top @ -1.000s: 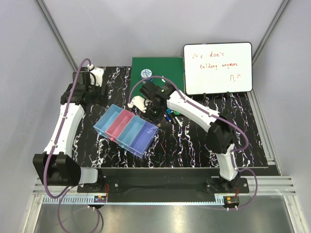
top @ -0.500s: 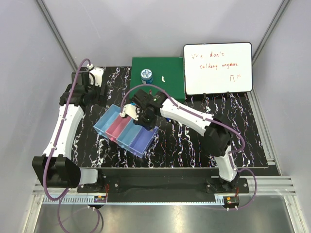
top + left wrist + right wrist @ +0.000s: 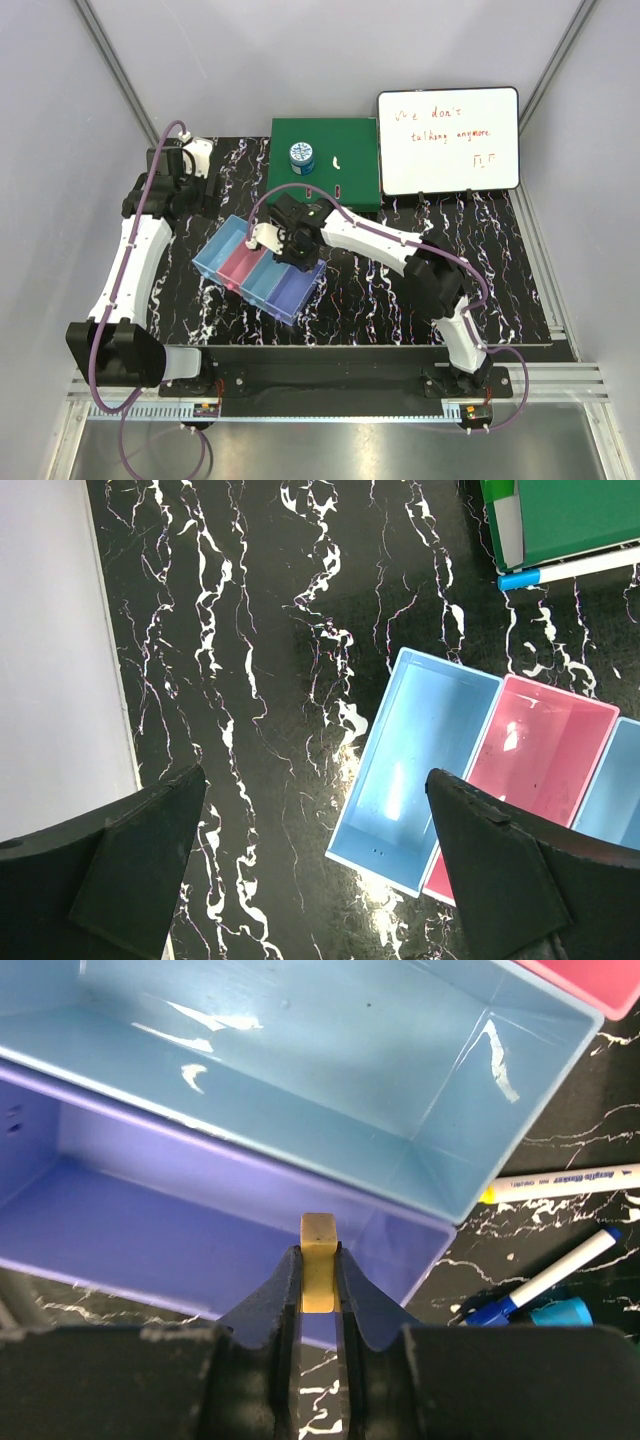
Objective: Sort the stationery into containers
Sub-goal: Place the stationery at the center of the board, then pick up the stationery from the corner of the board.
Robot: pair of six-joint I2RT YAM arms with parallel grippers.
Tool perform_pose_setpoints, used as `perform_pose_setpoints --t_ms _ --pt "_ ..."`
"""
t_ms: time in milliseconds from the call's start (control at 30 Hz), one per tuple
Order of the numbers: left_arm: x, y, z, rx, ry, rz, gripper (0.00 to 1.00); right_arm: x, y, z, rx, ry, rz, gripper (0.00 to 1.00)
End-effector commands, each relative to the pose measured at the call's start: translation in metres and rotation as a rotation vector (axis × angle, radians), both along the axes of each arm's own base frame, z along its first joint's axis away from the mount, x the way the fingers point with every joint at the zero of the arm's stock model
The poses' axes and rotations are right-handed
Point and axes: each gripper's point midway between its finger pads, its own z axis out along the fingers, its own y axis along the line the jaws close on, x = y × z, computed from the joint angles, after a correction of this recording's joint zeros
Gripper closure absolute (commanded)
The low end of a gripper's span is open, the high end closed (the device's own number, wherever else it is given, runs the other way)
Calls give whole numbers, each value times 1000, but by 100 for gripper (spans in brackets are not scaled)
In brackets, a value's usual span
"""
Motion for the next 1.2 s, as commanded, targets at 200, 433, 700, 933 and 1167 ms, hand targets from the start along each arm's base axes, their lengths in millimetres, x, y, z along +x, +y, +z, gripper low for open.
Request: perform_pose_setpoints --t_ms 200,433,700,933,1167 --pt "5 1 20 5 -88 -13 1 16 10 -1 31 -73 5 75" --pt "6 2 18 1 -84 -7 1 16 8 1 30 -80 4 64" --pt "5 3 18 9 -84 -12 1 25 4 28 47 -155 -1 64" --pt "-1 -5 -13 -21 -23 -47 1 62 -21 117 150 -349 -131 65" --pt "7 -13 -31 -64 6 -60 1 142 -39 173 274 -556 -393 25"
